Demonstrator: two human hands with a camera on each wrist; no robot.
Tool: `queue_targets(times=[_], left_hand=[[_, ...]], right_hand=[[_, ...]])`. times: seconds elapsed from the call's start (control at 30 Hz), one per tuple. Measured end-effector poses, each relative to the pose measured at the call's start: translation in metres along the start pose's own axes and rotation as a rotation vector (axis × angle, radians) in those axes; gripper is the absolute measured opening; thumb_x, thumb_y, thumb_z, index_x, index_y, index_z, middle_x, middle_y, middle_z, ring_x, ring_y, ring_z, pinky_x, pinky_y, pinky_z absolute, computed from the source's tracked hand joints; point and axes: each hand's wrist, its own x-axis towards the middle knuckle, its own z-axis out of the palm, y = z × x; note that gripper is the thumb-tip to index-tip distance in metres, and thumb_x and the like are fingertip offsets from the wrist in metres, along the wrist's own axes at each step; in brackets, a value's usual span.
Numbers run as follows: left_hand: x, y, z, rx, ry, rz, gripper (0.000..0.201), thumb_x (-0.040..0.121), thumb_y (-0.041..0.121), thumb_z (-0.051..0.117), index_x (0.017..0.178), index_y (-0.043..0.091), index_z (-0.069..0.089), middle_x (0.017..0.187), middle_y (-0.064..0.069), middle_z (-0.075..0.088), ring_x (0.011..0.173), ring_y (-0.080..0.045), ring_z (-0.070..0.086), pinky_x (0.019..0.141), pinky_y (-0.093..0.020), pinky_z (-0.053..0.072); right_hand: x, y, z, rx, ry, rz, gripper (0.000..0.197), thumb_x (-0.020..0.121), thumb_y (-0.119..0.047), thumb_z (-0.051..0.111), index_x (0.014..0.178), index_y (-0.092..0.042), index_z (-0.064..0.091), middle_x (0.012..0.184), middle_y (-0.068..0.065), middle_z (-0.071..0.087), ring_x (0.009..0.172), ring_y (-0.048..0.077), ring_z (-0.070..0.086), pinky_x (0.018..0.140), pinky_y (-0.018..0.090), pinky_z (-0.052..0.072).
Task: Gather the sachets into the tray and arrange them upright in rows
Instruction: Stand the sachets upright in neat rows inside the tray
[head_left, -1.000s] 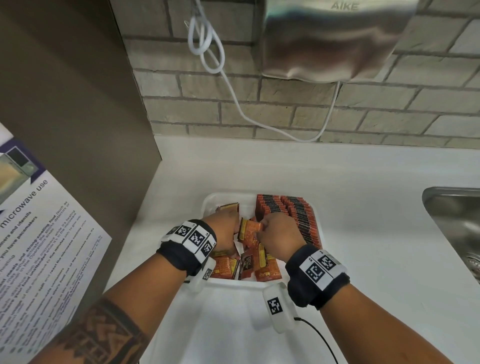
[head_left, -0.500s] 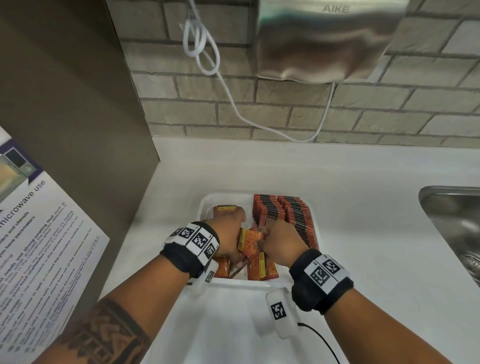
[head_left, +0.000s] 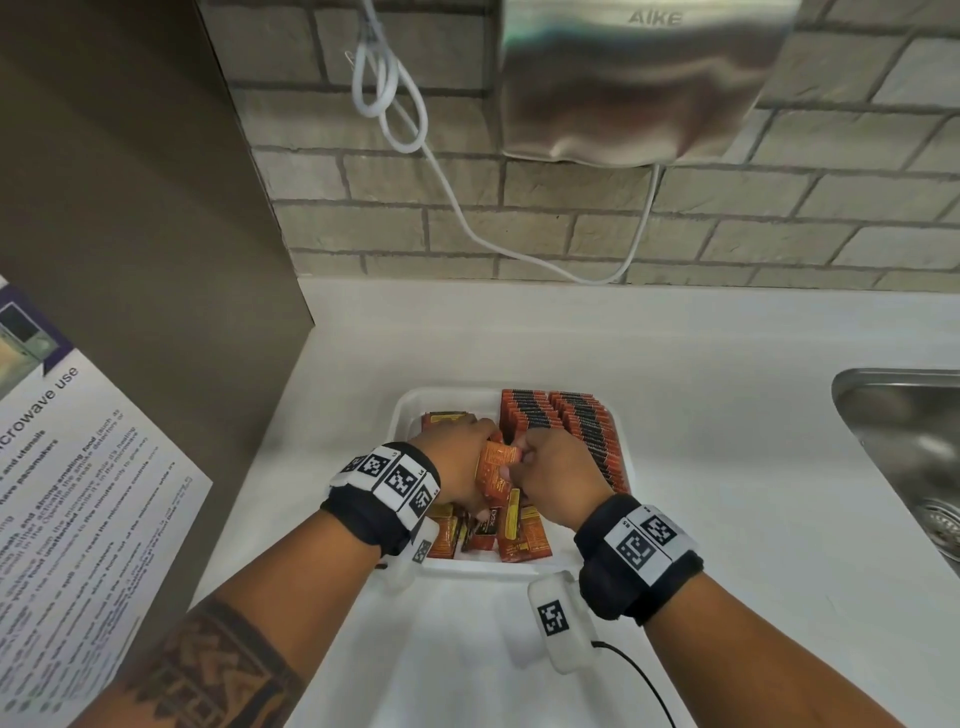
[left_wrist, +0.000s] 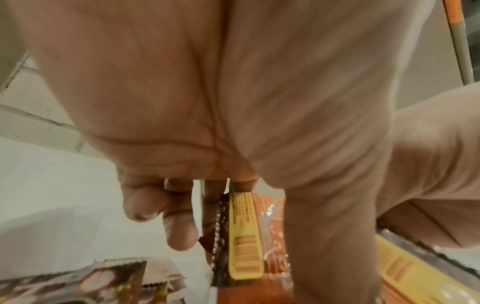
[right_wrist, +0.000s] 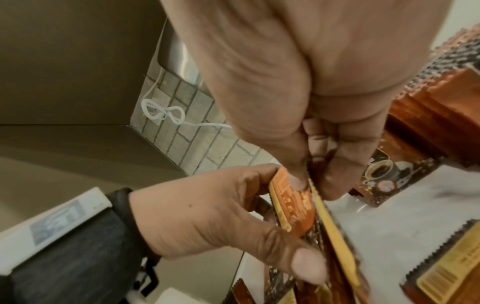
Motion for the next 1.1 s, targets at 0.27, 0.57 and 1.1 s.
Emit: queue_targets(times=[0.27,0.57,1.1], left_hand=[[-0.009,-0.013,-0.019,-0.092,0.024,0.042,0.054,0.08,0.023,0.08,0.126,0.015,0.053,0.112,-0.005,0.066,0.101,-0.022,0.062,0.084,-0.033,0.051],[-0.014,-0.024,-0.042,-0.641,0.178,0.052,0.032,0.098,0.036,0.063,0.128,0.028,0.057,0.118,0.002,0.065,0.106,-0.019,0.064,0.095,-0.039,0.053],[-0.005,-0.014,-0.019,-1.435,0.268,0.092,0.017,0.101,0.008,0.057,0.117,0.01,0.058,0.12,-0.032,0.064,0.098,-0.037,0.064,0.088,-0.055,0.055]], right_hand=[[0.0,-0.007,0.0,0.008,0.104,-0.148,0.003,0.093,-0.013,0.068,0.094,-0.014,0.066,0.069,-0.01,0.056,0.056,0.001,0.049,0.049,0.01,0.038],[0.005,-0.026,-0.022,0.148,0.169,-0.233,0.003,0.093,-0.015,0.07,0.095,-0.014,0.069,0.083,0.0,0.071,0.071,0.011,0.068,0.056,0.016,0.05],[0.001,-0.033,-0.027,0.516,0.043,-0.082,0.019,0.092,-0.01,0.071,0.11,-0.009,0.066,0.1,0.009,0.075,0.091,0.032,0.074,0.084,0.054,0.059]])
